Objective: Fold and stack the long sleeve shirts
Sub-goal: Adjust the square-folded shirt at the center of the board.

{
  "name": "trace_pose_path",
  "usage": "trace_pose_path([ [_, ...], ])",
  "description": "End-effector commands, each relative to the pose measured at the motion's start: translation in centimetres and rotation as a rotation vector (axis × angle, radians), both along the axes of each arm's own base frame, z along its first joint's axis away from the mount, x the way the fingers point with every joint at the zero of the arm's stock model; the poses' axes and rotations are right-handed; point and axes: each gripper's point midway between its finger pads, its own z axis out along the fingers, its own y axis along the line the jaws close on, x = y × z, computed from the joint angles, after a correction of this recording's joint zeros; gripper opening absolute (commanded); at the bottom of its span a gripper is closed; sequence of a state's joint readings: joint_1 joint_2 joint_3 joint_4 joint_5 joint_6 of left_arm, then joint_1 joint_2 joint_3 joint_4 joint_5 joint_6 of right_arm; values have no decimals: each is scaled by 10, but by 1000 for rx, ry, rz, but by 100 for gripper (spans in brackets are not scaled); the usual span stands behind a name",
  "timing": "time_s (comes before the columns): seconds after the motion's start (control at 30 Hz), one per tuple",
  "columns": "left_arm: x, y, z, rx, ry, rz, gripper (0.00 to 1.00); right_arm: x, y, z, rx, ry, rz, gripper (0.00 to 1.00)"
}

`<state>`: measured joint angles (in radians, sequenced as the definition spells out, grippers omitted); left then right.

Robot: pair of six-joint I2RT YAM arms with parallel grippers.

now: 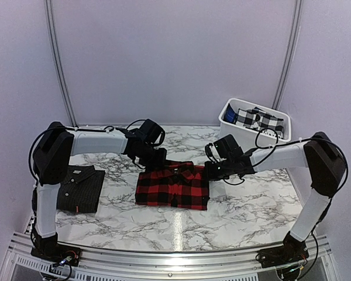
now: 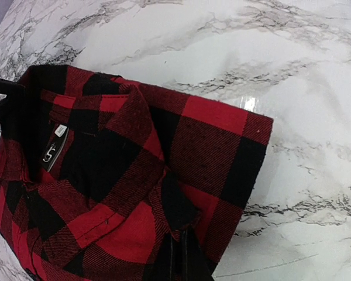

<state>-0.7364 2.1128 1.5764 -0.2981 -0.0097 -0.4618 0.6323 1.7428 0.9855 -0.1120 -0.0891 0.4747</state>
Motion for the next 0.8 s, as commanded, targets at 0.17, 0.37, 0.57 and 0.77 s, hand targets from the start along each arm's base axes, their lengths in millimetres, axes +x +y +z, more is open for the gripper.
trace_pose_path([
  [0.17, 13, -17, 65, -84, -143, -17, 0, -5, -18, 19, -55, -54, -75, 0],
  [0.37, 26, -23, 36, -44, -133, -7, 0, -5, -24, -4, -102, -17, -94, 0],
  [0.57, 30, -32, 2, -27, -72, -22, 0, -9, -27, -14, -124, 9, -100, 1],
  [0.77, 31, -33, -1, -23, -61, -32, 5, -4, -15, 36, -121, -93, -88, 26],
])
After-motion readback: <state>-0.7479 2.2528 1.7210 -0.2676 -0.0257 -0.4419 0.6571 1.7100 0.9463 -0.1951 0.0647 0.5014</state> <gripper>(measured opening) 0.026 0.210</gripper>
